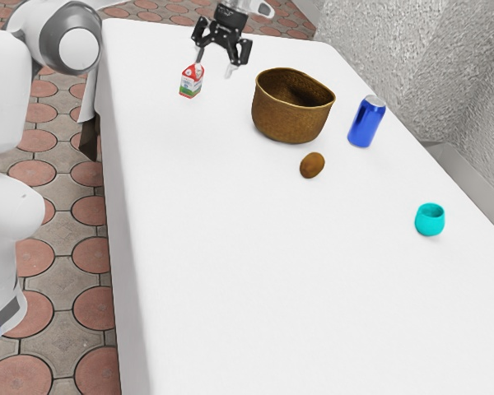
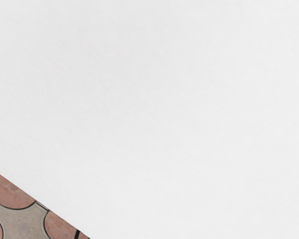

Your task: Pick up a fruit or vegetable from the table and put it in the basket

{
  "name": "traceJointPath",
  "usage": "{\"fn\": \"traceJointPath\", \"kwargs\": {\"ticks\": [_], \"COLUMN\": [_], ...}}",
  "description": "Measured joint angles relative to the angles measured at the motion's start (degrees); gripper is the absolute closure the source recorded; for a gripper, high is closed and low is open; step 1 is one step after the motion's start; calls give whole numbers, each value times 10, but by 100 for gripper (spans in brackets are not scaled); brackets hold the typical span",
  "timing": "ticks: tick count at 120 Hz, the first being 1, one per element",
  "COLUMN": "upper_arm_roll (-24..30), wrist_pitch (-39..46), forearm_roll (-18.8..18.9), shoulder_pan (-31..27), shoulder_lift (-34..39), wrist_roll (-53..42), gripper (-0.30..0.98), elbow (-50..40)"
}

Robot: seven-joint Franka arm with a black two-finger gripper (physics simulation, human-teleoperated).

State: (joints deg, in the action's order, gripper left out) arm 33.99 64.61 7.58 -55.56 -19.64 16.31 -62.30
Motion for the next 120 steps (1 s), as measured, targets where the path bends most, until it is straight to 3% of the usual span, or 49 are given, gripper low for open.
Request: {"fn": "traceJointPath", "kwargs": {"ticks": [41, 54, 63, 71, 93, 120], "upper_arm_roll": [7, 29, 31, 31, 18, -8], "wrist_pitch": [81, 128, 194, 258, 386, 454], "forearm_roll": [-1, 0, 34, 73, 118, 159], "shoulder_pan": [3, 84, 165, 202, 219, 222], "shoulder_lift": [26, 40, -11, -64, -143, -181], "wrist_roll": [70, 90, 110, 135, 198, 255], "gripper": [0, 0, 0, 0, 0, 0], "elbow": [22, 15, -5, -10, -12, -13]}}
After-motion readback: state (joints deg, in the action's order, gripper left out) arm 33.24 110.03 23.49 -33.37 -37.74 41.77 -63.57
